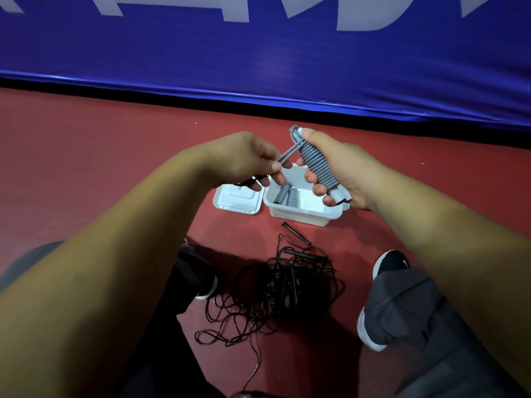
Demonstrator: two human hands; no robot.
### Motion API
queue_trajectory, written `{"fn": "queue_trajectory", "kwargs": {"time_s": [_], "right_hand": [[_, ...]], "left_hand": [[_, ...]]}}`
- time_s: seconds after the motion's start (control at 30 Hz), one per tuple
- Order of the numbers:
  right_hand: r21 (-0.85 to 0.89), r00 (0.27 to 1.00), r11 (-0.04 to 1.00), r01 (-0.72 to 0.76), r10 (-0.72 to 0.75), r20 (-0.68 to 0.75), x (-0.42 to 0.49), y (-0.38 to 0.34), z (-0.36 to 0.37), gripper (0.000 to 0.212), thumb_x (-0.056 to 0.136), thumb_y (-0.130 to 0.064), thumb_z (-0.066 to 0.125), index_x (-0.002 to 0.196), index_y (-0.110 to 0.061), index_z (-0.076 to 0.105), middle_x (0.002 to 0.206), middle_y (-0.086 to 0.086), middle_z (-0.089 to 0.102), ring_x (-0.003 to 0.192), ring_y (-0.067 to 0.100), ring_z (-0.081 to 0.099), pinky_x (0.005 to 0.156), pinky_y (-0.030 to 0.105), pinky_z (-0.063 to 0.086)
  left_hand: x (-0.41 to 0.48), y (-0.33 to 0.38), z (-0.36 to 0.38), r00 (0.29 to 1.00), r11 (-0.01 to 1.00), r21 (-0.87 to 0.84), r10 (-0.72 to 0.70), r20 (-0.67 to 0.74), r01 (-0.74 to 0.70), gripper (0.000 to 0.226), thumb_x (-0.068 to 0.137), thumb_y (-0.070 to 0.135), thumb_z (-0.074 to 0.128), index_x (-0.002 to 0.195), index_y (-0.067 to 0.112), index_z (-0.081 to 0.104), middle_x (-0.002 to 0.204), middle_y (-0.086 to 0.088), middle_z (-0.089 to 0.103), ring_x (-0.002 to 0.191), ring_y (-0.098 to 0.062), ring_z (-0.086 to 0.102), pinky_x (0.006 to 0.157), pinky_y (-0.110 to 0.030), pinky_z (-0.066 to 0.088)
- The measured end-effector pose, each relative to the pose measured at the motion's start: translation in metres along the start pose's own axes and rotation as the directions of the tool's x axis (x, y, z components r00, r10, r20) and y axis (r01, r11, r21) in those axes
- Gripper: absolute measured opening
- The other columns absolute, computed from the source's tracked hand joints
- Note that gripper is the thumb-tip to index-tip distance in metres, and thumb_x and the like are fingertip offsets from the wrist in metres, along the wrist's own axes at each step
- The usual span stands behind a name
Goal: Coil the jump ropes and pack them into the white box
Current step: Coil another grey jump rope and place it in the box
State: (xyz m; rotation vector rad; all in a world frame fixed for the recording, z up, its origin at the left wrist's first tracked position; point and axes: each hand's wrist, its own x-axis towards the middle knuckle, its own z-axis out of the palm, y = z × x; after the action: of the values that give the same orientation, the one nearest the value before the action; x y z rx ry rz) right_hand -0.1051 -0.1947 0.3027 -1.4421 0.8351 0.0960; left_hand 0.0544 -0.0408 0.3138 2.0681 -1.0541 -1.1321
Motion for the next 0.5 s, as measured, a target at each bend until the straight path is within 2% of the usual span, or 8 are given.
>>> {"fn": "queue_trajectory", "kwargs": {"time_s": [0.13, 0.2, 0.27, 0.37, 0.5], "right_hand": [[-0.003, 0.993, 1.000, -0.030, 0.030, 0.117, -0.004, -0.003, 0.002, 0.059, 0.092, -0.076, 0.056, 0.099, -0.019, 0.069, 0.070, 0.002, 0.056, 0.049, 0.017, 0.046, 0.052, 0.026, 0.038], [-0.011, 0.980, 0.999, -0.046, 0.047, 0.194, -0.006, -0.004, 0.002, 0.057, 0.095, -0.073, 0.052, 0.100, -0.019, 0.066, 0.069, 0.002, 0.054, 0.047, 0.017, 0.044, 0.051, 0.025, 0.037], [-0.017, 0.961, 0.998, -0.063, 0.065, 0.267, -0.009, -0.005, 0.003, 0.055, 0.097, -0.072, 0.049, 0.100, -0.019, 0.066, 0.069, 0.003, 0.051, 0.046, 0.017, 0.042, 0.050, 0.024, 0.037], [-0.033, 0.920, 0.995, -0.097, 0.102, 0.379, -0.013, -0.005, 0.003, 0.055, 0.100, -0.069, 0.046, 0.100, -0.018, 0.065, 0.067, 0.004, 0.048, 0.043, 0.017, 0.039, 0.045, 0.022, 0.037], [-0.081, 0.848, 0.985, -0.152, 0.172, 0.501, -0.017, -0.003, 0.002, 0.057, 0.101, -0.070, 0.043, 0.096, -0.018, 0.064, 0.066, 0.004, 0.044, 0.039, 0.014, 0.038, 0.040, 0.020, 0.037]], "left_hand": [[0.002, -0.003, 0.004, 0.998, 0.997, 0.073, -0.042, 0.038, 0.039, 0.018, 0.101, 0.018, 0.069, 0.115, 0.025, 0.078, 0.097, 0.004, 0.082, 0.092, -0.009, 0.076, 0.089, -0.038, 0.058], [0.004, -0.005, 0.006, 0.999, 0.994, 0.099, -0.050, 0.013, 0.048, 0.015, 0.097, 0.018, 0.075, 0.109, 0.025, 0.081, 0.091, 0.002, 0.082, 0.089, -0.010, 0.077, 0.089, -0.036, 0.059], [0.005, -0.005, 0.007, 0.999, 0.987, 0.158, -0.028, -0.038, 0.033, 0.010, 0.093, 0.019, 0.080, 0.093, 0.029, 0.082, 0.083, 0.005, 0.081, 0.075, -0.003, 0.073, 0.080, -0.027, 0.058], [0.008, -0.004, 0.008, 0.998, 0.970, 0.243, -0.003, -0.066, 0.019, 0.019, 0.089, 0.025, 0.084, 0.073, 0.032, 0.077, 0.071, 0.012, 0.076, 0.061, 0.003, 0.064, 0.067, -0.016, 0.047], [0.010, -0.003, 0.011, 0.996, 0.952, 0.306, 0.004, -0.089, 0.023, 0.017, 0.084, 0.021, 0.086, 0.070, 0.023, 0.075, 0.062, 0.011, 0.070, 0.050, 0.000, 0.056, 0.058, -0.021, 0.044]]}}
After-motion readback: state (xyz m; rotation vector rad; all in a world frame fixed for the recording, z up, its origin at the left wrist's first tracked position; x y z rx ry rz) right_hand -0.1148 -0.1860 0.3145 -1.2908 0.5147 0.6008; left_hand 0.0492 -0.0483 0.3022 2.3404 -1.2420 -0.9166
